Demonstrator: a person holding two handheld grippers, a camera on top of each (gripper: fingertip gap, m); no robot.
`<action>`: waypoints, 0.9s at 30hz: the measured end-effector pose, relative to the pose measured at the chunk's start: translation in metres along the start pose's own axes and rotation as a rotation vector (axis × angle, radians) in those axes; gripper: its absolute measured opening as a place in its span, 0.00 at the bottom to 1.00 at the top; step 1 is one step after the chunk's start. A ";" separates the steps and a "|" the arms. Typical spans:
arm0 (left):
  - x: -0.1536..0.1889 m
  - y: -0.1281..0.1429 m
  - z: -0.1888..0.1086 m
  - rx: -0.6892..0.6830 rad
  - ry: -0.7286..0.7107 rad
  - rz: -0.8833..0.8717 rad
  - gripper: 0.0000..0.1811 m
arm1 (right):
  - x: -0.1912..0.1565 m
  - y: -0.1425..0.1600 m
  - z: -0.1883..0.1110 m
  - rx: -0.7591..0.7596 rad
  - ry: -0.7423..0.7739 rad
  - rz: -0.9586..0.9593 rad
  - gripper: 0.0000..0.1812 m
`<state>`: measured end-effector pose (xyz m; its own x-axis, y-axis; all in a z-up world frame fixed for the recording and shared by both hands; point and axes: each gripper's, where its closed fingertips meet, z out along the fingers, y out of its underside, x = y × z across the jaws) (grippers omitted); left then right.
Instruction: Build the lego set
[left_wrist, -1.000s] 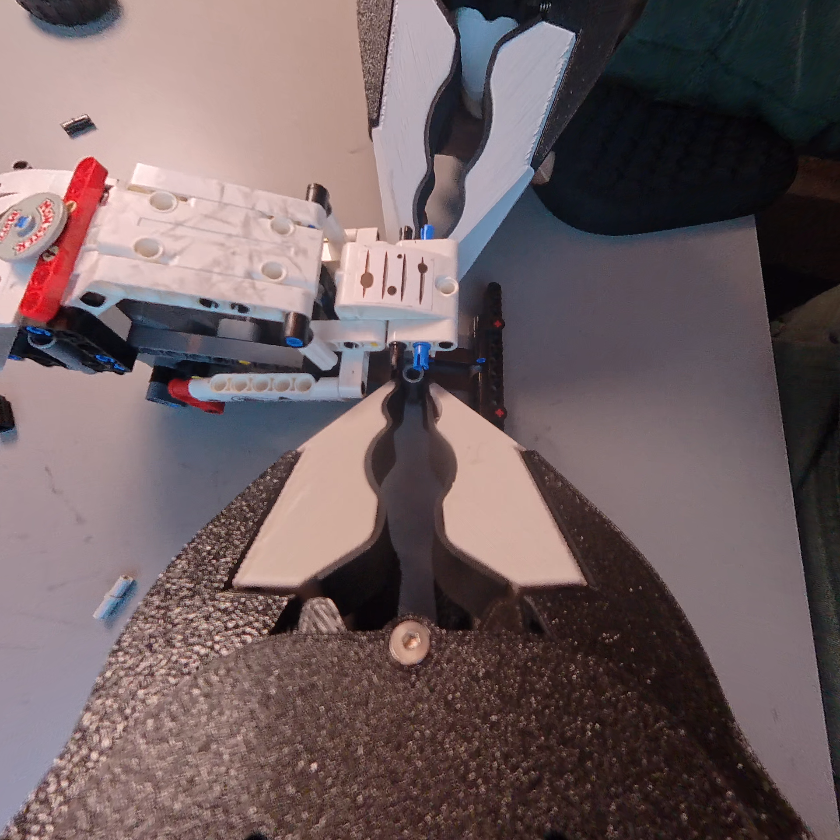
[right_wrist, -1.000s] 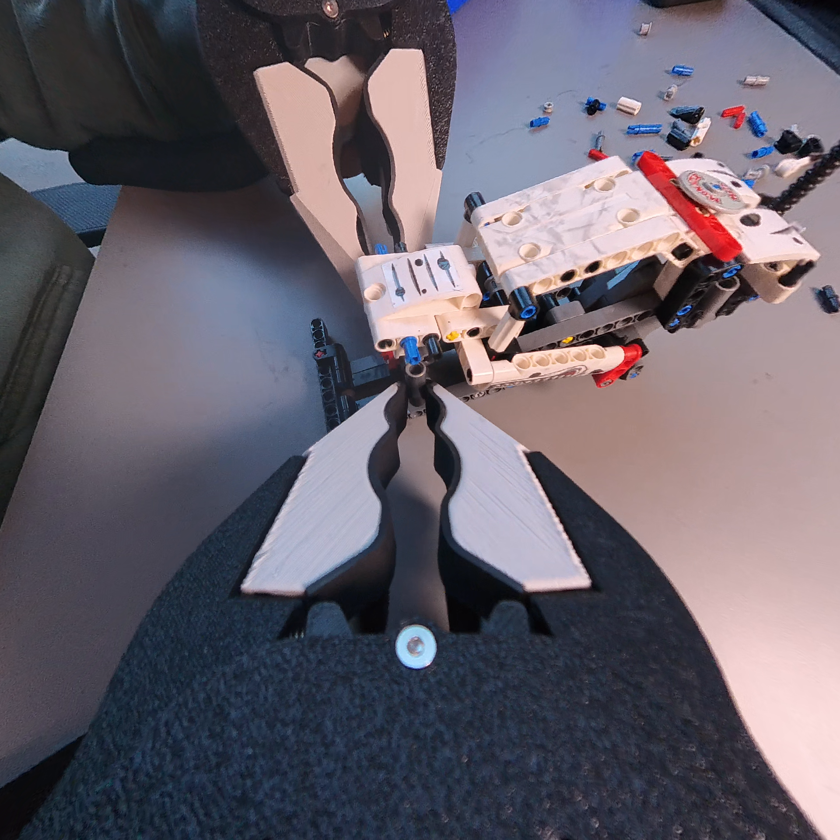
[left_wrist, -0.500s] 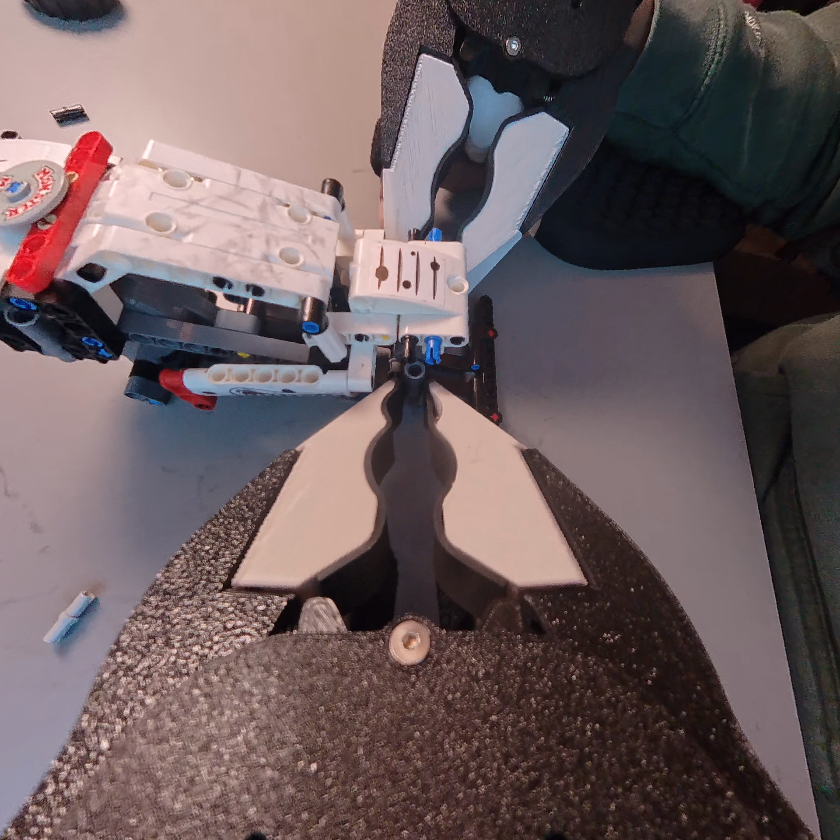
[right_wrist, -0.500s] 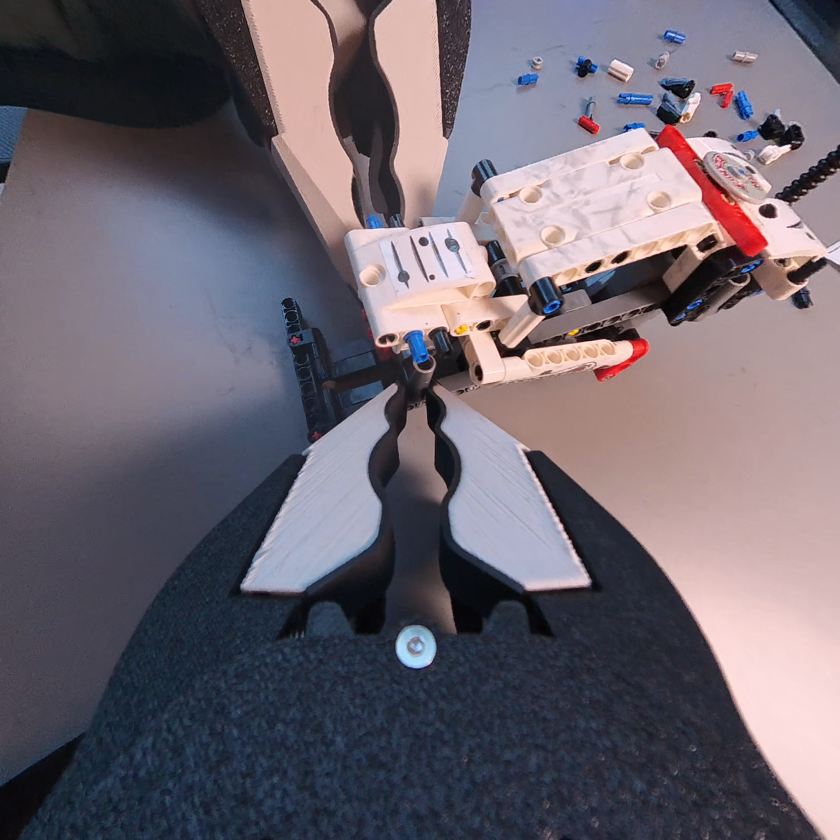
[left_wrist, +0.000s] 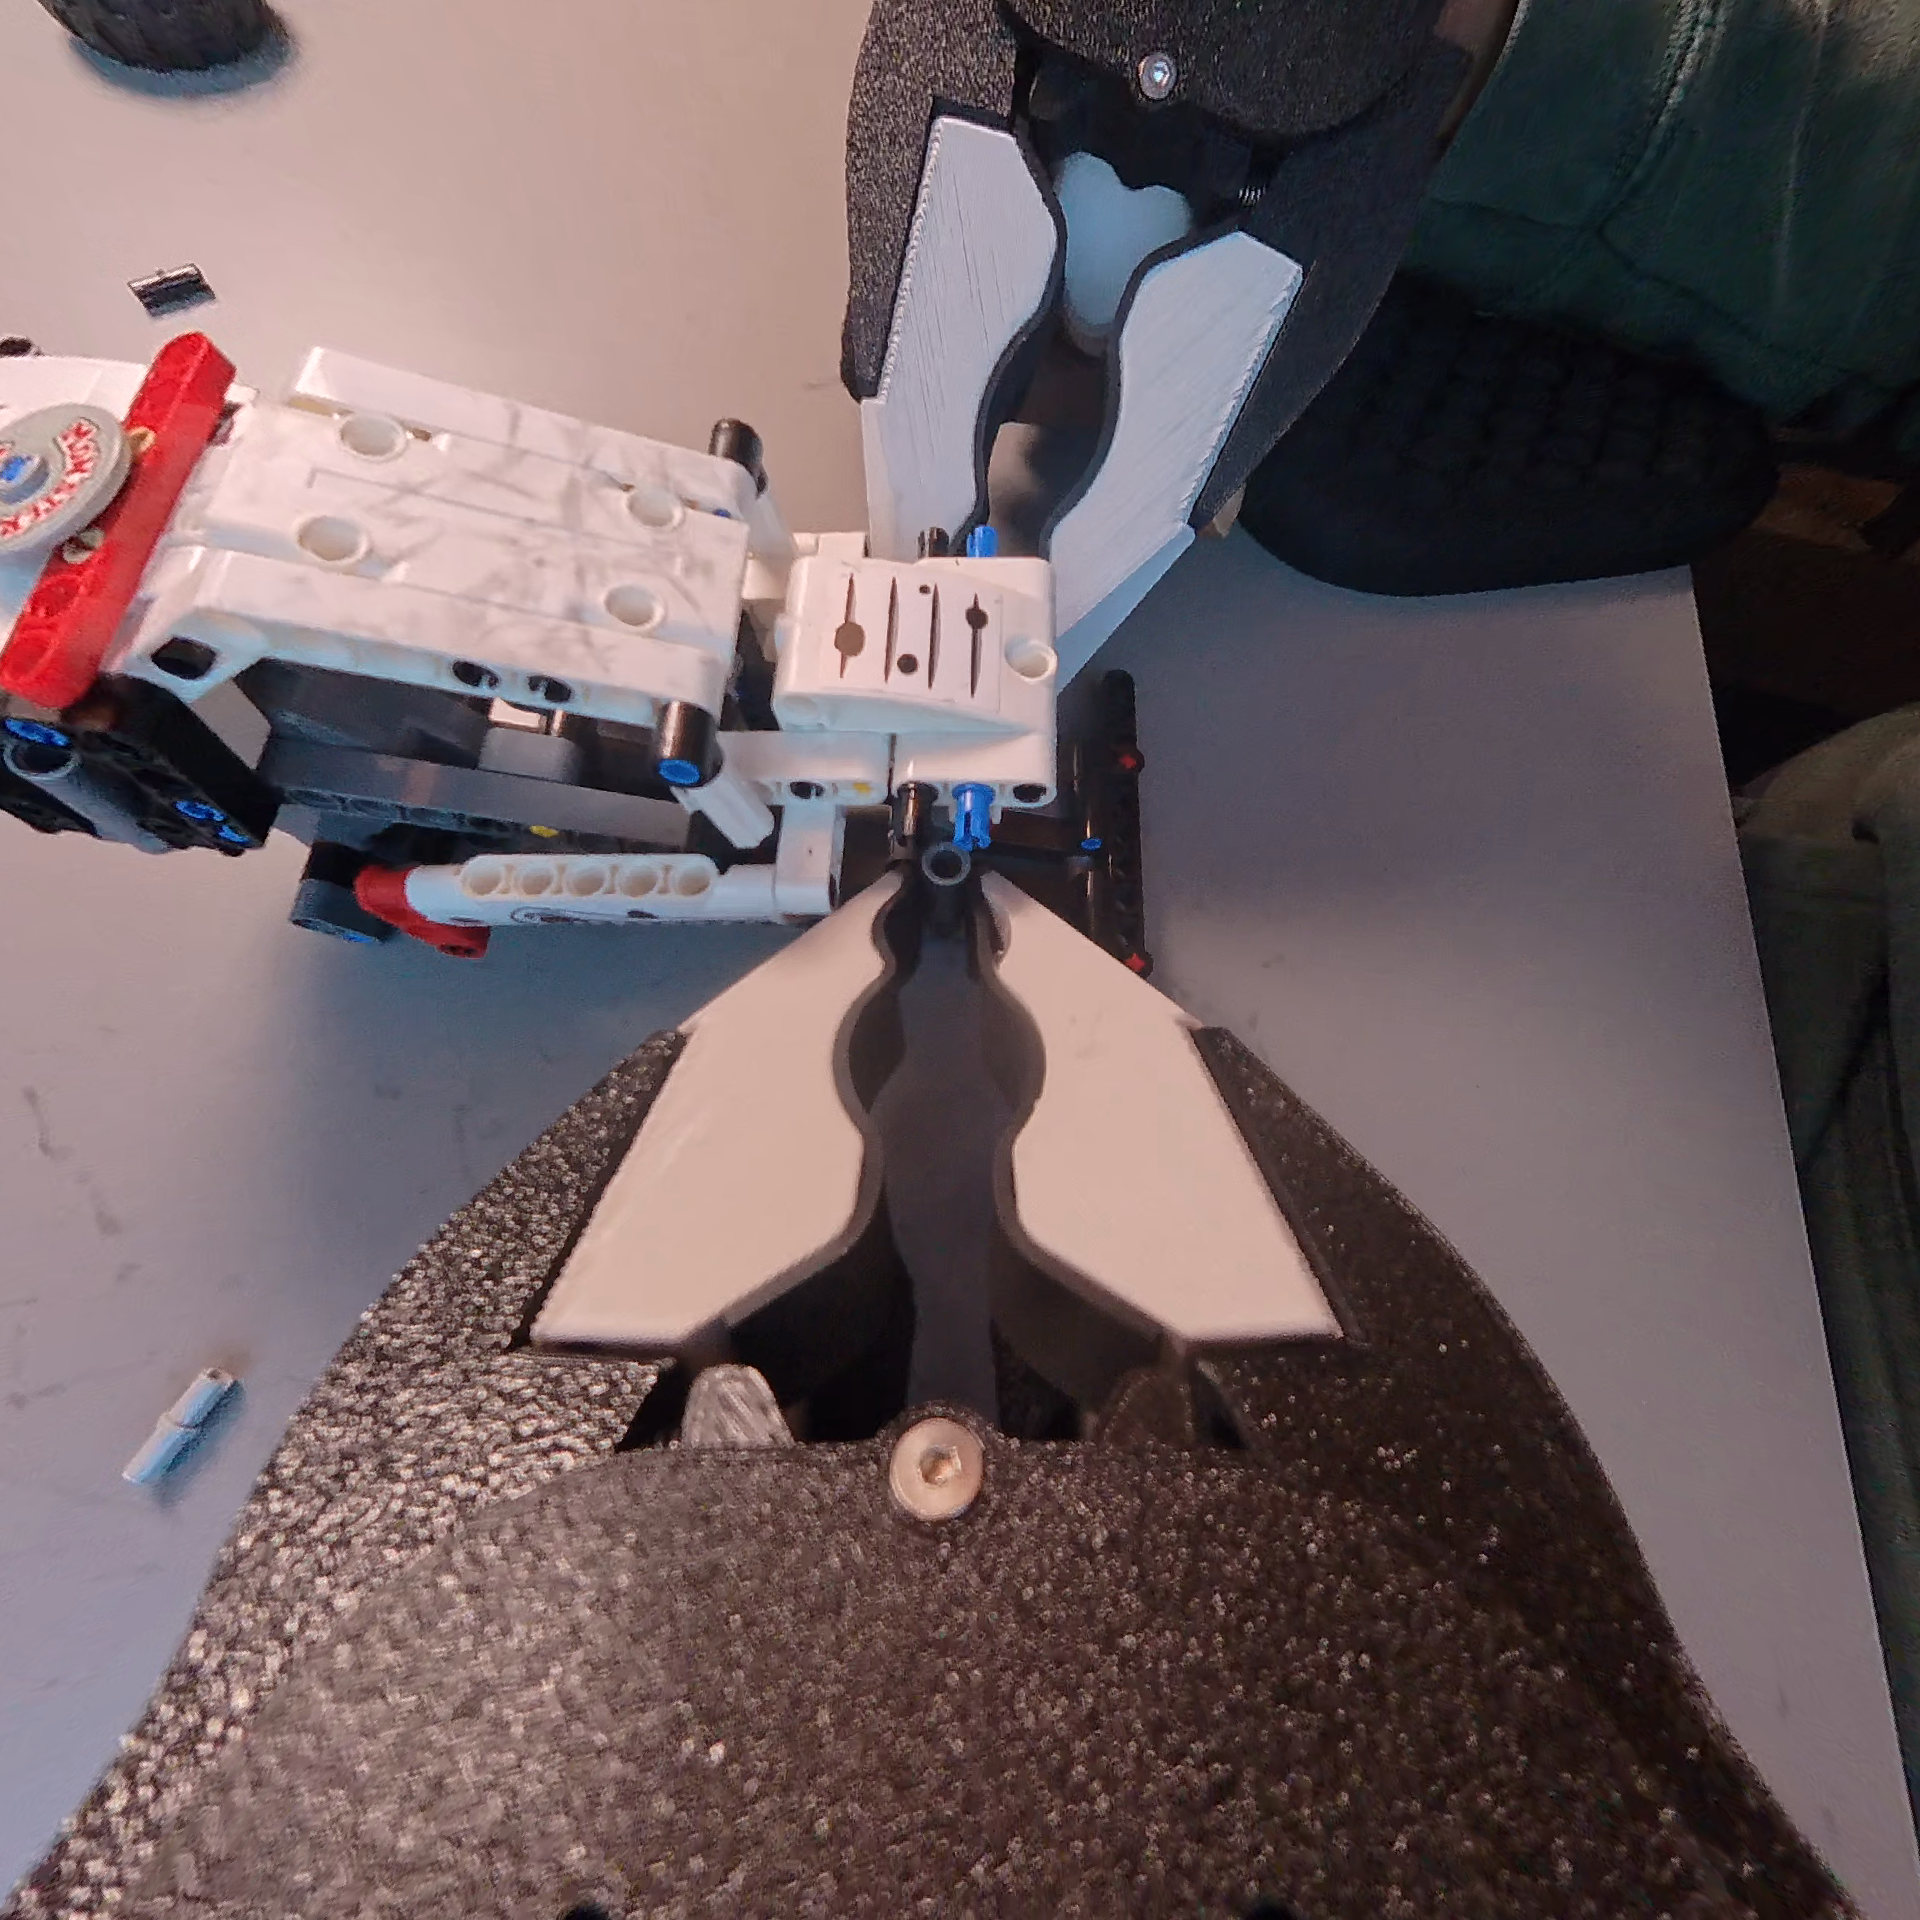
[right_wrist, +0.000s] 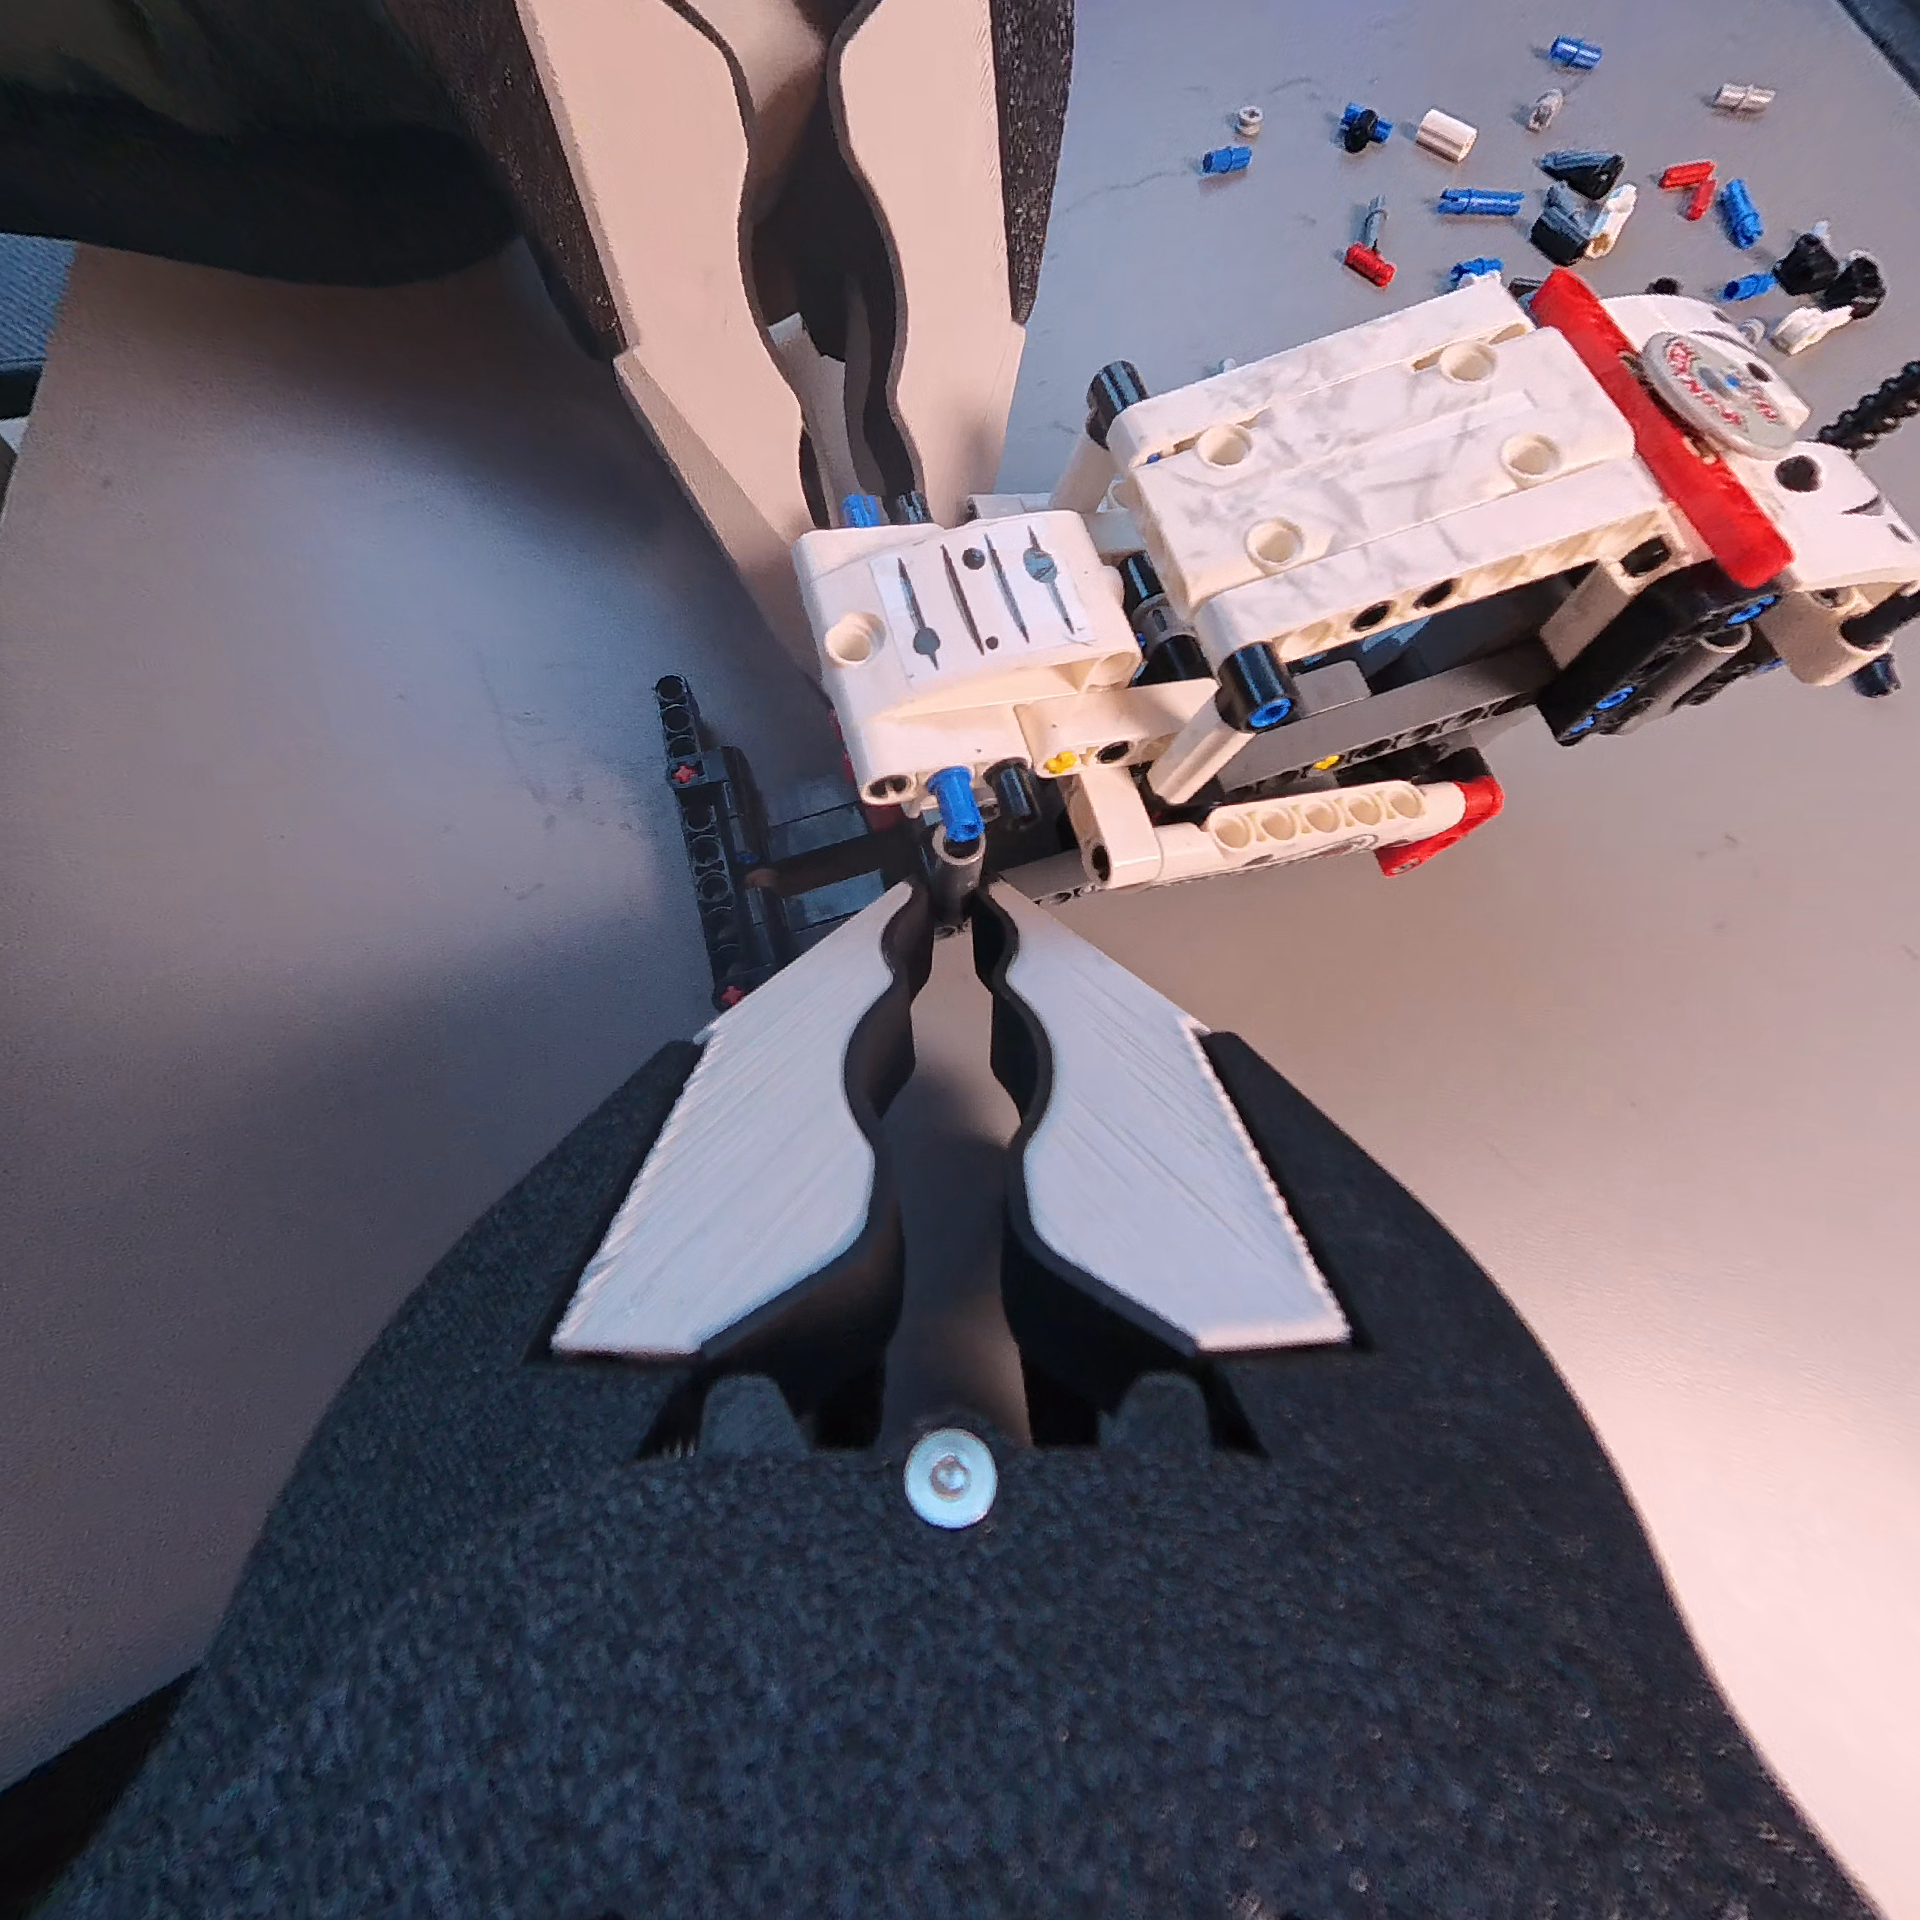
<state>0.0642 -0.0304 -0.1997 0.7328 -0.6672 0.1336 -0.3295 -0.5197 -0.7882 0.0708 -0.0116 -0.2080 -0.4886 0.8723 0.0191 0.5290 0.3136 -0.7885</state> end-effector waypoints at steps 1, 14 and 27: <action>0.000 0.000 0.001 -0.002 -0.002 0.002 0.03 | 0.000 0.000 0.000 0.000 0.000 0.000 0.03; -0.001 0.003 -0.003 0.012 0.022 -0.027 0.11 | 0.004 -0.001 -0.001 0.010 0.026 0.000 0.05; -0.002 0.000 -0.011 0.047 -0.022 -0.010 0.02 | 0.007 -0.009 -0.012 0.091 0.042 -0.034 0.06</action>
<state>0.0563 -0.0353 -0.1933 0.7489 -0.6501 0.1287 -0.2942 -0.5002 -0.8144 0.0710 -0.0037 -0.1937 -0.4744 0.8774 0.0715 0.4464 0.3098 -0.8395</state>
